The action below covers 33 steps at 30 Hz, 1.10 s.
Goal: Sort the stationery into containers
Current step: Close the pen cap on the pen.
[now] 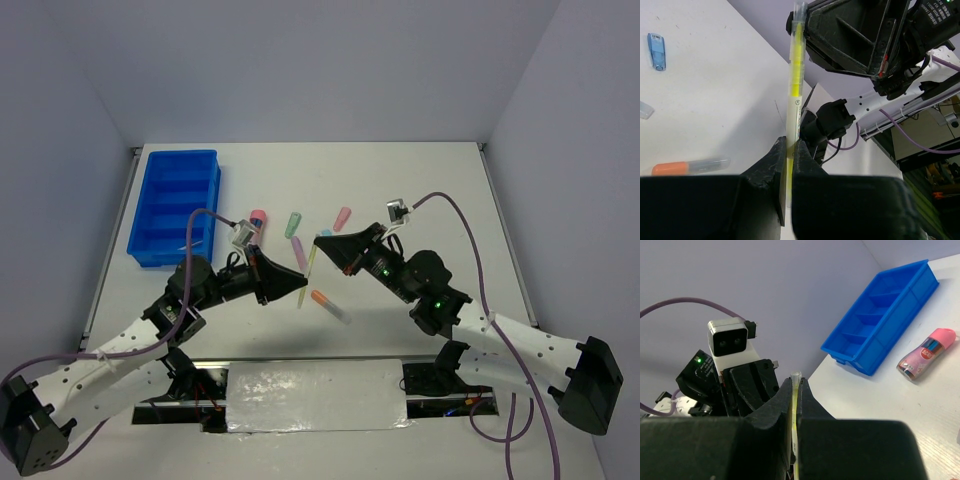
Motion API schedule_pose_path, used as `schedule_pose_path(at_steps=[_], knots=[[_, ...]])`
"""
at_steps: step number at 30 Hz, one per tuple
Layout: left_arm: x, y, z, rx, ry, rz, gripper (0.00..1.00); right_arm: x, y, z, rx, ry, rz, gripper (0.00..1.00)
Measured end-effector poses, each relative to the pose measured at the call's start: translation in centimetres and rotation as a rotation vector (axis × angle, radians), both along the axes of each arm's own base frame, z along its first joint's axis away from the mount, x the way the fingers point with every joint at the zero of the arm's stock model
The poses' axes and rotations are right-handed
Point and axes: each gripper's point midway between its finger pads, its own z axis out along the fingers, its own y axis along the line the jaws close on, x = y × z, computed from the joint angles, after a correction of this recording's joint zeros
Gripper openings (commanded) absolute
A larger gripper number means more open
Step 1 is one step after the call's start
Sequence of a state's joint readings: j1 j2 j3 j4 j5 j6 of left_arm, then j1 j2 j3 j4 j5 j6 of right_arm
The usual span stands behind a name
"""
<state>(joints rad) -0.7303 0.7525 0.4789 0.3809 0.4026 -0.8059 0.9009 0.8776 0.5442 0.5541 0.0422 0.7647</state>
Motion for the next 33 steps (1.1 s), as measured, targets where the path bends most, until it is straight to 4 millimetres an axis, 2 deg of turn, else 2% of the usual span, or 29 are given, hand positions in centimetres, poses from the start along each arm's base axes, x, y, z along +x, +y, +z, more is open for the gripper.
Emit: schedule_pose_path(at_steps=[8,15,22,26,29,33], knots=[[0.0,0.1,0.3,0.002,-0.028,0.004,0.0,-0.6,0.4,0.4,0.012,-0.013,0.004,0.0],[0.0,0.3,0.6,0.075,-0.067,0.005,0.0,-0.8,0.5,0.5,-0.007,-0.049,-0.006,0.06],[-0.4,1.2,1.0,0.104,-0.158,0.013,0.0,-1.8,0.7,1.1,-0.007,-0.08,0.038,0.26],[0.0,1.2,2.8,0.062,-0.229,0.031,0.0,-3.4,1.7,-0.5,-0.071,-0.069,0.124,0.4],[0.0,1.2,3.4,0.043,-0.253,0.032,0.0,-3.8,1.9,-1.5,-0.11,-0.062,0.145,0.41],[0.1,0.9,3.7,0.034,-0.262,0.028,0.0,-3.9,2.0,-1.7,-0.122,-0.068,0.154,0.41]])
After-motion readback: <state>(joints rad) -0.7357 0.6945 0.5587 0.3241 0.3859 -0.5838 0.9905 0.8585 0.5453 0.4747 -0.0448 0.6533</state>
